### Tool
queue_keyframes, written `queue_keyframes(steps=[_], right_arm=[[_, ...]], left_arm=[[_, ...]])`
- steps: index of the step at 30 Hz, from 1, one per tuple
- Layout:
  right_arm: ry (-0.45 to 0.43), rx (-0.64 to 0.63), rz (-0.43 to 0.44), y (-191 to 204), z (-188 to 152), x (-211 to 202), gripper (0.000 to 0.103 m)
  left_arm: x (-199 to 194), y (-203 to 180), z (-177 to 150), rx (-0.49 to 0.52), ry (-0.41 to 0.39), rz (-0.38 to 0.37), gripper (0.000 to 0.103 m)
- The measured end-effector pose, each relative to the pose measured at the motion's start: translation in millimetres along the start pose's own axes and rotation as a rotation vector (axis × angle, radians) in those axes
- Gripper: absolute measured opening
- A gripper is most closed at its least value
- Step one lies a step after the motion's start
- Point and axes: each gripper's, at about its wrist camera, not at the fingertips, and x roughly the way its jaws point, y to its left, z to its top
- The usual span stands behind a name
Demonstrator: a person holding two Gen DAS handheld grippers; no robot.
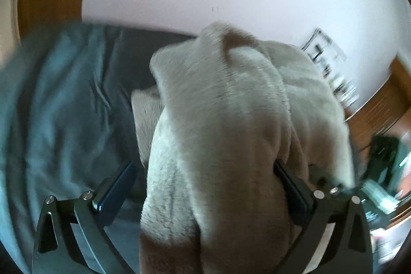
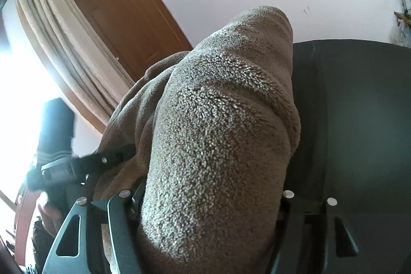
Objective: Fold clothes
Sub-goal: 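Carry the fleece bundle across the bedspread with both grippers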
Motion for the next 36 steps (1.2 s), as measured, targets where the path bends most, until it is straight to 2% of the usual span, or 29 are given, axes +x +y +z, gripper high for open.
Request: queue_keyframes(steps=[3,7,10,13,19,22,30,36], right_arm=[[0.000,0.003,0.004,-5,0,-2,0.067],[-0.001,-0.005,0.004,-5,-9,-14,0.067],[-0.005,-0.020,0.000,-7,-10,-18,0.067],[-0.014,-0.032,-0.006,-9,-10,-20,0.066],[-0.041,-0.026,0.002,-13,-10,-34,0.061],[-0.062,-0.012,0.009,-17,-9,-50,0.060],[-0.139,-0.012,-0.022,-33,-21,-126,0.060],[-0.214,-0.006,-0.056,-64,-45,-203,0.060]], left_arm=[[-1,18,5,-0.073,0.013,-0.112,0.103],[3,22,6,-0.080,0.044,-0.203,0.100],[9,24,4,-0.104,0.074,-0.242,0.081],[8,32,4,-0.139,0.080,-0.284,0.068],[2,34,2,-0.143,0.061,-0.329,0.055],[3,29,0,-0.139,0.070,-0.365,0.053],[0,-25,-16,-0.022,0.106,-0.432,0.051],[-4,-100,-41,0.115,0.104,-0.437,0.051]])
